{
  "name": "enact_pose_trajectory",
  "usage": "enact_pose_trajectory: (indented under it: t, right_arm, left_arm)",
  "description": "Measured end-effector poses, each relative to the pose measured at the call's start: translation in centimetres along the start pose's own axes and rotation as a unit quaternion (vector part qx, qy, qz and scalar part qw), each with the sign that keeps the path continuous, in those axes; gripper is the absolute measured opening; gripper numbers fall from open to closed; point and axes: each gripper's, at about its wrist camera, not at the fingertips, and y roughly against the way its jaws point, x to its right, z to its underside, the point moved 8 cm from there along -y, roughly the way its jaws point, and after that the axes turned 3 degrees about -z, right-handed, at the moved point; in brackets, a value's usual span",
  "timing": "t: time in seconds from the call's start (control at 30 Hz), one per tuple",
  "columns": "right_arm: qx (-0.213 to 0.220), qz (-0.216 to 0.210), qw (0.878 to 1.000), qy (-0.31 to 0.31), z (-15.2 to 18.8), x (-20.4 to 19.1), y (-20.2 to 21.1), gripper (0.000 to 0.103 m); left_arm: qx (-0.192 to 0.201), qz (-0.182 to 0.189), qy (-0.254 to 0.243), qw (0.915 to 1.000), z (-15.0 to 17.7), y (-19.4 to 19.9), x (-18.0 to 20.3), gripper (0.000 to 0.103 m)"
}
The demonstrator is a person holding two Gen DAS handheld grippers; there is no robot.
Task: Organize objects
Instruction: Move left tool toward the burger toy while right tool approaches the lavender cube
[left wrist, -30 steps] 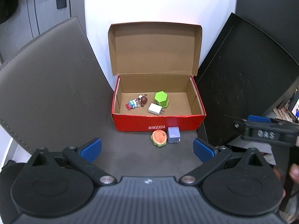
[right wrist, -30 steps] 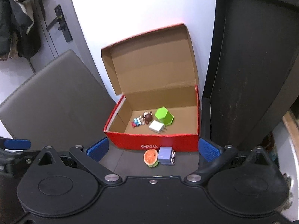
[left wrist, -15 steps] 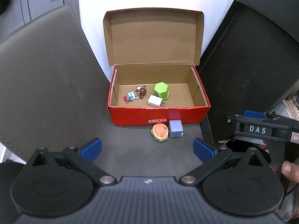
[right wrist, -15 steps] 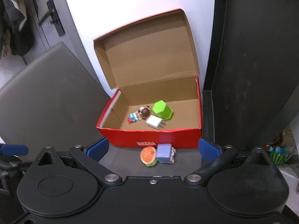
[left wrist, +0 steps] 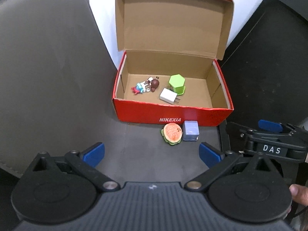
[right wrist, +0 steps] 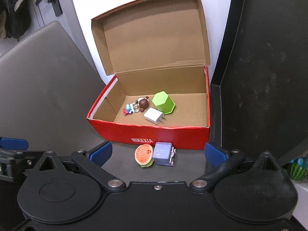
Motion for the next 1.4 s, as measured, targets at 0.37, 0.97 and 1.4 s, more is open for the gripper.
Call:
enact_pose_trajectory:
  t: [0.37,0.97,1.4]
  right_arm:
    - [-0.016,0.003,1.0,-0.01,1.6,1.3,-3.8,0.097]
    - [-0.063,-0.011,0.998,-0.008,4.4,1.7,-8.7,0.084]
    - [-0.083,-0.015,0.996,-0.023,6.2,1.8,-11.8,0.066]
  left_arm:
    - [-0.026,0.002,0.009,0.9996,0.0,-4.9,0.4,0.103]
    - [-0.054,-0.015,0.041,0.9976,0.1,-12.6,-0.4,0.1]
    - [-0.057,0.019,0.058,0.9965,0.4,-16.2,0.2,0.088]
